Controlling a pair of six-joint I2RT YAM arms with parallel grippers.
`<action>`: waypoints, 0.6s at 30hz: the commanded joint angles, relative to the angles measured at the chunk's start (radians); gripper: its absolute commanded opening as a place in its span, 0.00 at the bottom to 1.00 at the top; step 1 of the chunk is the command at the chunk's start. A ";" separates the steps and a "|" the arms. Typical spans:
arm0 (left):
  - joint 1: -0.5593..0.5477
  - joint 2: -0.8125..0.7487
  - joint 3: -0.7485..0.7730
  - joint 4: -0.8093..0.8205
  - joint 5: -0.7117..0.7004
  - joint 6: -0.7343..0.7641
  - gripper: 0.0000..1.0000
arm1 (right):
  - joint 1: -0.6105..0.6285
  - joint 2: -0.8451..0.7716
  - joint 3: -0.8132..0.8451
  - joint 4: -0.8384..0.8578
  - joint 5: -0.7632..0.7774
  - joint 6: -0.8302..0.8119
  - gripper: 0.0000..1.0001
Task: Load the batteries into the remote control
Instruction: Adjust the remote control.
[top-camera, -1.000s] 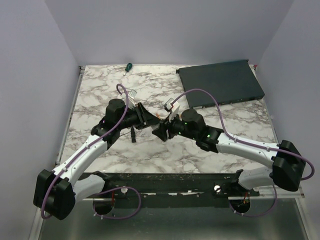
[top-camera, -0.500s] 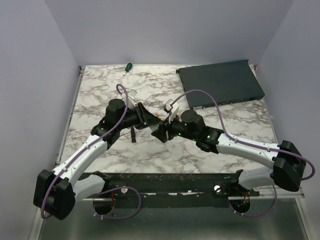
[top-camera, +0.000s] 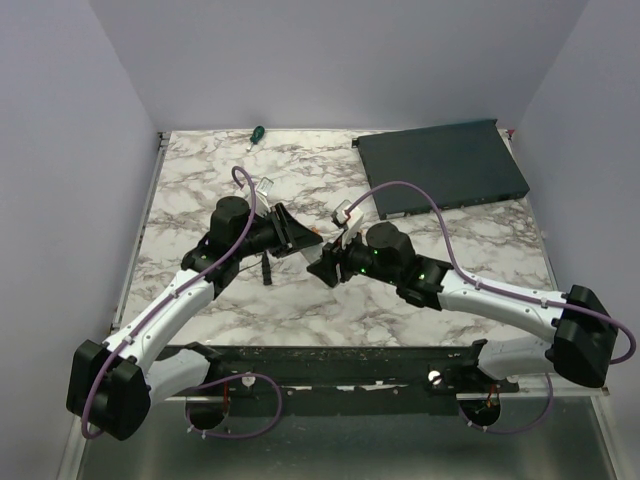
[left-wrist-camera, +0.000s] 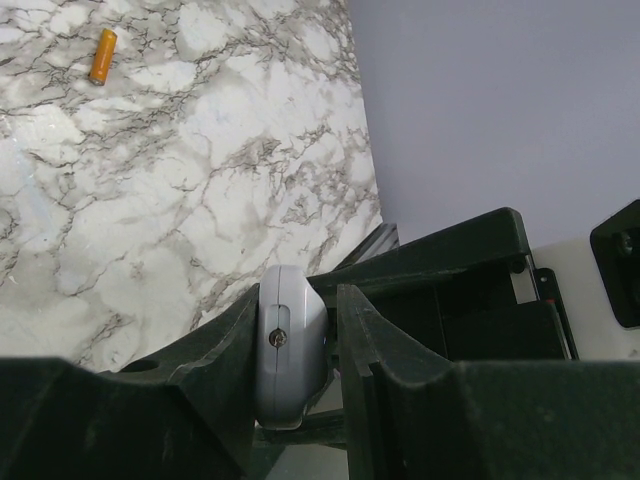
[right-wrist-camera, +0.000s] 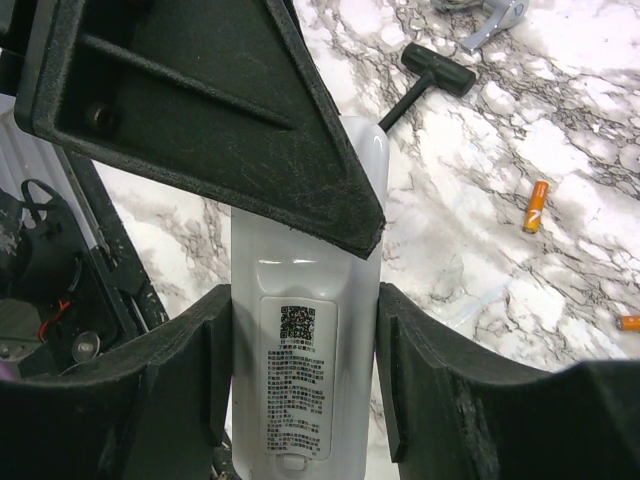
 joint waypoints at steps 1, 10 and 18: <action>-0.007 -0.019 0.024 0.015 -0.006 0.004 0.34 | 0.005 -0.020 -0.010 -0.009 0.038 0.005 0.12; -0.007 -0.016 0.024 0.009 -0.003 0.025 0.34 | 0.006 -0.019 0.012 0.006 0.047 0.018 0.12; -0.007 -0.011 0.023 0.008 0.000 0.032 0.31 | 0.005 -0.003 0.036 0.008 0.014 0.015 0.12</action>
